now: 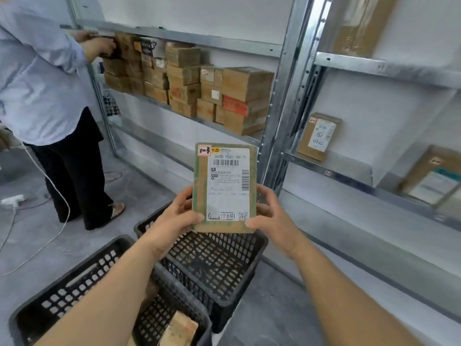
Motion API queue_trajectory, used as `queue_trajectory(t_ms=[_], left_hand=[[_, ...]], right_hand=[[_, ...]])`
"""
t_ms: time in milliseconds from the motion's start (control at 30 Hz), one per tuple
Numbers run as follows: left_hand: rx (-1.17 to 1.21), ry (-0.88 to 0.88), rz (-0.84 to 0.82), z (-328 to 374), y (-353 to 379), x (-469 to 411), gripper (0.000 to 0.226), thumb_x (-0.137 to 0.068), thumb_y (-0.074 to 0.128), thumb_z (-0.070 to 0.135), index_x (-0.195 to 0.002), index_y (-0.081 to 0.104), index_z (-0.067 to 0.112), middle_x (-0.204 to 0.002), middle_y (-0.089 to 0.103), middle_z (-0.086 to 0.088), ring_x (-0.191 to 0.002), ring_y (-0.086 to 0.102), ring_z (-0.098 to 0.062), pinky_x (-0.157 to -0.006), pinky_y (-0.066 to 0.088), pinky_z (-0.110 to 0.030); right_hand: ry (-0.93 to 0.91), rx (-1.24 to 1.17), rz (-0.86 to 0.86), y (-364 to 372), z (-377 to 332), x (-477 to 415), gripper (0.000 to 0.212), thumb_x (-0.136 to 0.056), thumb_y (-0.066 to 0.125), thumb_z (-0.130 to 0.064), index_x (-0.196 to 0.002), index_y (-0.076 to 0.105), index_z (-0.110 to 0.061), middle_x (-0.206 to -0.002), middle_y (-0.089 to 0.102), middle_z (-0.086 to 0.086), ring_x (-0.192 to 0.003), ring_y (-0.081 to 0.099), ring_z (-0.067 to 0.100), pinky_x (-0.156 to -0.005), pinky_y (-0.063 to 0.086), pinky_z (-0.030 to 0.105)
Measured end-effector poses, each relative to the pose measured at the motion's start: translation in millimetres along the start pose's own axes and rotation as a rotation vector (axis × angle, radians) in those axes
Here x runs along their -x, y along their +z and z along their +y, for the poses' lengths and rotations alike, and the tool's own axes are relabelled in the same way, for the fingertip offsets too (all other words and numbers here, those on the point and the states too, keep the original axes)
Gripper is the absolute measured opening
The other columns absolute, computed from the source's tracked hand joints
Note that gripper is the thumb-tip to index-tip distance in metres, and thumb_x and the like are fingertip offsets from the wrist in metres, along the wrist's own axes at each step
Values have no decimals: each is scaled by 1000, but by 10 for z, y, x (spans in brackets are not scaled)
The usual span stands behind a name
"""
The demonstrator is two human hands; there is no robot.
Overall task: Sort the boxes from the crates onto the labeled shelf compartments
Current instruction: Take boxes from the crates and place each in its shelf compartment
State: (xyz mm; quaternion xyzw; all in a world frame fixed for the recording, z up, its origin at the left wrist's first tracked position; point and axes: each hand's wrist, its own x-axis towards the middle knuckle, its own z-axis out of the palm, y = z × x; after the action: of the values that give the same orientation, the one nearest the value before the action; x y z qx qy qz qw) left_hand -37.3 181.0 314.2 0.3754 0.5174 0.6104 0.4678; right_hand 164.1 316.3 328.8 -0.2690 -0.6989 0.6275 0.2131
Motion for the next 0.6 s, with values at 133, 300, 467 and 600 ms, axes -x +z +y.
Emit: queue_trajectory(t_ms=[133,300,467,600], left_hand=[[-40,28,-84,65,571,-152,82,-55,76,34,-130,44,41,-133,56,-2,-118,58,-24,-102,43,-44],[-166,42,-212,98,1449,-270,83,-57,73,40,-134,40,42,-129,60,4,-115,60,-18,-94,47,-38],[-336,30,-378,125,2361,-308,85,-60,73,48,-137,38,43,-133,56,11,-121,54,-12,-103,44,-41],[-395,72,-388,131,3044,-286,83,-61,69,66,-137,40,49,-136,52,10,-124,51,-10,-106,41,-45]], right_hand=[[-55,-13,87,-475,-92,369,79,-59,76,-24,-126,38,-45,-124,62,0,-112,62,13,-85,55,31],[-96,-26,216,-1141,-171,1039,81,-51,73,-28,-124,41,-41,-118,67,2,-106,64,14,-76,54,25],[-101,11,367,-1833,-150,1840,72,-64,68,-15,-124,41,-43,-116,67,-4,-102,65,6,-72,54,21],[-119,17,471,-2347,-169,2520,77,-55,73,-25,-121,41,-47,-115,68,-5,-102,66,9,-70,53,20]])
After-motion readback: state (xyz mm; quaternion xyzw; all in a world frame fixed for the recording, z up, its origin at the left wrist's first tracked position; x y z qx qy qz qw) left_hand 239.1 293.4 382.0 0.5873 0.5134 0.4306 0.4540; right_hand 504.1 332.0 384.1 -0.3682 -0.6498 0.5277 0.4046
